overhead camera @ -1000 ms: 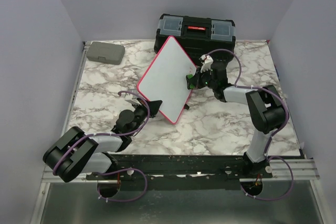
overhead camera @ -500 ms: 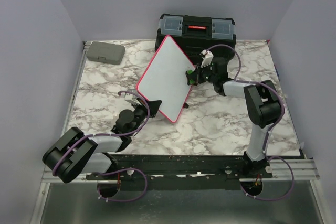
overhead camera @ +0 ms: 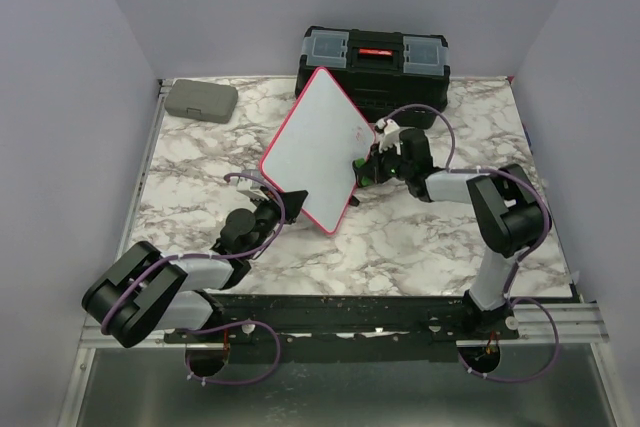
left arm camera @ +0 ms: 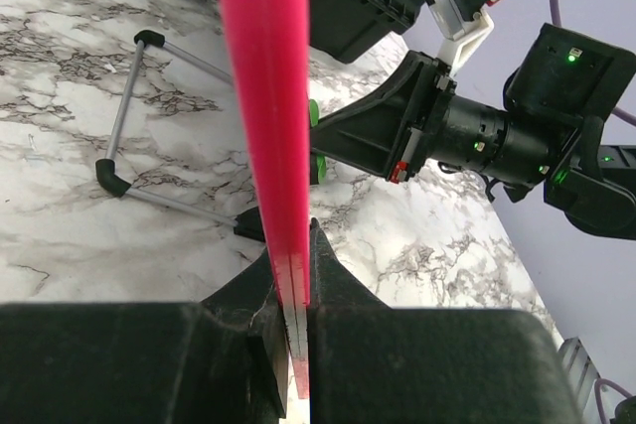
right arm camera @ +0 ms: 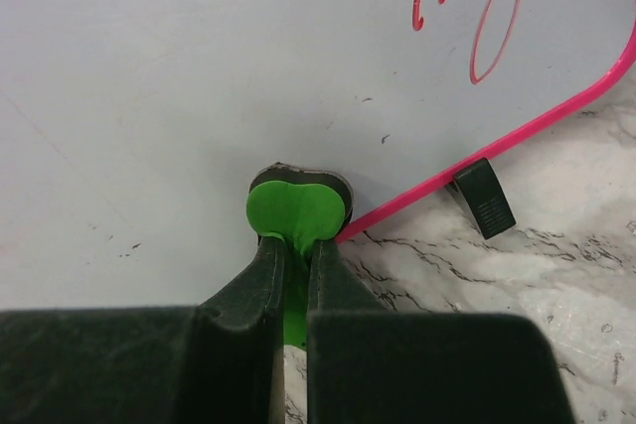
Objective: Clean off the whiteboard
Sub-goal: Erase the whiteboard at the whiteboard stand.
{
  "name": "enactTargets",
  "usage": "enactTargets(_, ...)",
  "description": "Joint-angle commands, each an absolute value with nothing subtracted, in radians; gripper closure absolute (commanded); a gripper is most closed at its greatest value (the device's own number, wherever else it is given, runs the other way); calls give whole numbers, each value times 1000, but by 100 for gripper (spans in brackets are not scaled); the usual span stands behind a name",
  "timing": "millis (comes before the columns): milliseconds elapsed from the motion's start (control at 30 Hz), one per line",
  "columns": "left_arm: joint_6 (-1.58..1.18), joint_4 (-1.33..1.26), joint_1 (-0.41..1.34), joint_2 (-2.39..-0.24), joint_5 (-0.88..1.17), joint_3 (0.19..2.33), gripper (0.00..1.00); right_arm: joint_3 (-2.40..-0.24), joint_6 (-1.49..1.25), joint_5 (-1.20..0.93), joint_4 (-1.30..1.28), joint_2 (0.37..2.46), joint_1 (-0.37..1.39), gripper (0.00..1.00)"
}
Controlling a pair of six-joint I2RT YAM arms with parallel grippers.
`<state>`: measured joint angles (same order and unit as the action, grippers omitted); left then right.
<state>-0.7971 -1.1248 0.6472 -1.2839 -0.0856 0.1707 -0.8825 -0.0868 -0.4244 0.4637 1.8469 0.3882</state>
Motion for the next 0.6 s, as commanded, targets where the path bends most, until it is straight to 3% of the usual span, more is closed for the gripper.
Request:
enactTargets(0, -874, -1224, 670, -1293, 99, 224, 100, -964, -130, -449, 438, 1879, 446, 99)
enactTargets(267, -868, -1209, 670, -1279, 104, 218, 100, -1167, -193, -411, 432, 1976, 380, 99)
enactTargets(567, -873, -1229, 670, -1292, 112, 218, 100, -1166, -181, -381, 345, 2047, 362, 99)
